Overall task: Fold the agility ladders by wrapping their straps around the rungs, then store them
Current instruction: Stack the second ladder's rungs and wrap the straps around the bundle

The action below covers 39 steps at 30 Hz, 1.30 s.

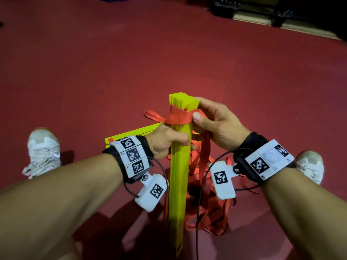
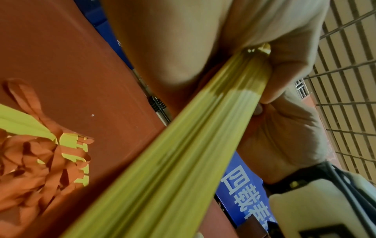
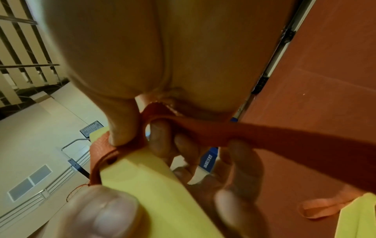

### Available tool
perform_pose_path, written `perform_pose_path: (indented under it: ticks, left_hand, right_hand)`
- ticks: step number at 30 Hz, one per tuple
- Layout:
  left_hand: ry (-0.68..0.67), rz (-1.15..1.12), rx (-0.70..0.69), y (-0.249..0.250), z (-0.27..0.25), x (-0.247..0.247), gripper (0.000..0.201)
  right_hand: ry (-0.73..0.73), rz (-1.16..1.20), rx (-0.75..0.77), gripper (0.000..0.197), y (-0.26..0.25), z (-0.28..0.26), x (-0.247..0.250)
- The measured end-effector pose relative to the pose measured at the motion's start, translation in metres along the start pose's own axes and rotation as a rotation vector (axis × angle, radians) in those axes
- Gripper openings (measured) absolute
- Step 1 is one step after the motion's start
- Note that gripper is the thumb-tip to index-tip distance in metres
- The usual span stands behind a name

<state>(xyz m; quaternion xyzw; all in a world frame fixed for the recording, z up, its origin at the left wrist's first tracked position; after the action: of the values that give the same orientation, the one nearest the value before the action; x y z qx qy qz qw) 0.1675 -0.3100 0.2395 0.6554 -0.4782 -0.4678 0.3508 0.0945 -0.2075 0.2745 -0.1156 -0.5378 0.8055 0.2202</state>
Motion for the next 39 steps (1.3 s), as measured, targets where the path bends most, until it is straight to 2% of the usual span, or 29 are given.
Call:
perform_pose_path:
  ticks: [2,5,7,10,12,15,19,24,29,32,36,39]
  left_hand:
    - [-0.004,-0.008,0.004,-0.003,0.001,-0.001,0.073]
    - [0.035,-0.017,0.023,-0.006,-0.001,-0.003,0.066]
    - [0.039,-0.013,0.021,-0.007,-0.003,-0.004,0.063]
    - [0.125,0.055,-0.062,-0.006,0.0,0.002,0.082]
    - [0.169,0.111,-0.109,-0.005,0.003,0.005,0.091]
    - [0.19,0.193,-0.137,-0.006,0.004,0.007,0.084]
    - [0.185,0.237,-0.146,-0.007,0.006,0.013,0.075]
    - [0.33,0.373,-0.203,-0.003,-0.003,0.025,0.061]
    - [0.372,0.439,-0.238,-0.002,-0.007,0.029,0.038]
    - [0.381,0.491,-0.263,0.0,-0.006,0.032,0.04]
    - [0.38,0.509,-0.267,0.0,-0.003,0.038,0.046]
    - [0.332,0.503,-0.265,0.001,-0.002,0.038,0.042]
  right_hand:
    - [-0.025,0.024,-0.005,0.044,-0.002,-0.002,-0.003]
    - [0.006,0.038,-0.005,0.037,-0.002,-0.004,-0.006]
    - [0.059,0.052,0.001,0.043,-0.003,-0.004,-0.006]
    - [0.121,0.065,0.001,0.055,0.0,-0.004,-0.004]
    - [0.141,0.068,-0.034,0.052,0.004,-0.007,-0.001]
    - [0.128,0.07,-0.055,0.038,0.009,-0.012,-0.001]
    - [0.142,0.066,-0.037,0.043,0.01,-0.013,0.002]
    - [0.166,0.024,-0.028,0.038,0.01,-0.014,0.005]
    - [0.142,-0.205,0.012,0.028,0.003,-0.014,0.008]
    - [0.147,-0.344,-0.024,0.027,0.0,-0.016,0.015]
    - [0.091,-0.74,-0.081,0.012,-0.003,-0.02,0.027]
    - [0.061,-0.823,-0.069,0.013,-0.011,-0.021,0.03]
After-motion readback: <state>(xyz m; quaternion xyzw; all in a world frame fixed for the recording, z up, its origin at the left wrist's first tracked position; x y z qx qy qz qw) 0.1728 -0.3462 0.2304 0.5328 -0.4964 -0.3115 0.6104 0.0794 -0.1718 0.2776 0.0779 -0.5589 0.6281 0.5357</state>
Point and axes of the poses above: each hand's wrist, its own z-axis towards the middle knuckle, its own x-axis out of the back of the hand, y = z × x, the point moved 4 cm from there along z, towards the middle knuckle, and after that the axes turned 10 degrees about x, right-handed, at the moved point
